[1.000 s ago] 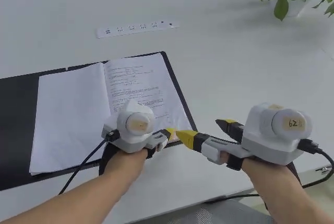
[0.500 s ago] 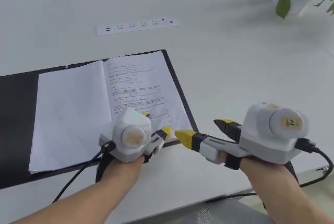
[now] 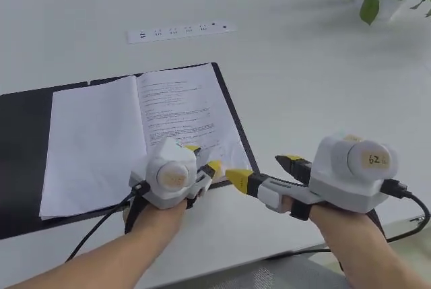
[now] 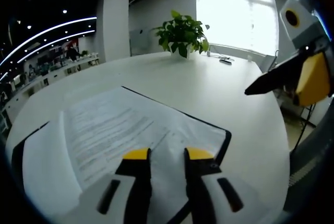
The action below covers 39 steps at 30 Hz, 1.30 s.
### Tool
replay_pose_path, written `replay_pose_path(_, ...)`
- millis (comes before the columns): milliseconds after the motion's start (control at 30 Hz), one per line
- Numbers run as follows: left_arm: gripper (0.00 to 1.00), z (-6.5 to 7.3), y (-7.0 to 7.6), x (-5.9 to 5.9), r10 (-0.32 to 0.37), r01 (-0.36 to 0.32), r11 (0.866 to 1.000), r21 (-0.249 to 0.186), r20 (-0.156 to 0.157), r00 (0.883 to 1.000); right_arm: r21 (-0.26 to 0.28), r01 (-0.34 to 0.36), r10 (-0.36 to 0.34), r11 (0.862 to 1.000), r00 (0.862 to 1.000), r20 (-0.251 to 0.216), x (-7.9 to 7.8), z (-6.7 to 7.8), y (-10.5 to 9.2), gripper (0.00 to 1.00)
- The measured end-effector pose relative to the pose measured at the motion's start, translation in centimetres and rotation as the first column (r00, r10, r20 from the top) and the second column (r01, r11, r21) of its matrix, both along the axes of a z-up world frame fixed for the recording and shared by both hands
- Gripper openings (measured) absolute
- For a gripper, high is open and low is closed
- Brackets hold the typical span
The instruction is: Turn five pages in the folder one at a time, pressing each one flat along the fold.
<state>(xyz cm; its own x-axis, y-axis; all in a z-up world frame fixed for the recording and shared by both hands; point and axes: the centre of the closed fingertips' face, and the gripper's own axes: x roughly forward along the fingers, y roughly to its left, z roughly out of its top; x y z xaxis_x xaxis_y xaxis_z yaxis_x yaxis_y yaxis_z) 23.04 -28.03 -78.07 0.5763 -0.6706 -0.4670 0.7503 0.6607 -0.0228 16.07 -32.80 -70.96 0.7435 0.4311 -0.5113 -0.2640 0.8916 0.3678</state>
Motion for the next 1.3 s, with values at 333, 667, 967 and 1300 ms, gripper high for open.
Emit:
replay_pose_path(333,0.17,0.0,-0.1,0.1,-0.005,0.005,1.0,-0.009,-0.003,1.0,0.006,0.002,-0.002,1.0,1.0,0.0,0.0,0.0,0.0,0.67)
replay_pose_path(667,0.1,0.1,0.1,0.3,0.019,-0.021,0.999,-0.042,-0.036,0.999,0.011,-0.001,0.001,1.0,1.0,0.001,0.2,0.0,0.1,0.67)
replay_pose_path(967,0.09,0.3,0.3,0.5,0.064,-0.079,0.987,-0.137,-0.114,0.991,0.014,-0.011,0.011,1.0,1.0,0.005,0.7,0.0,0.3,0.66)
replay_pose_path(1300,0.07,0.4,0.7,0.7,0.103,-0.163,0.954,-0.253,-0.234,0.967,0.019,-0.032,0.032,0.999,0.999,0.002,1.4,-0.5,1.0,0.63)
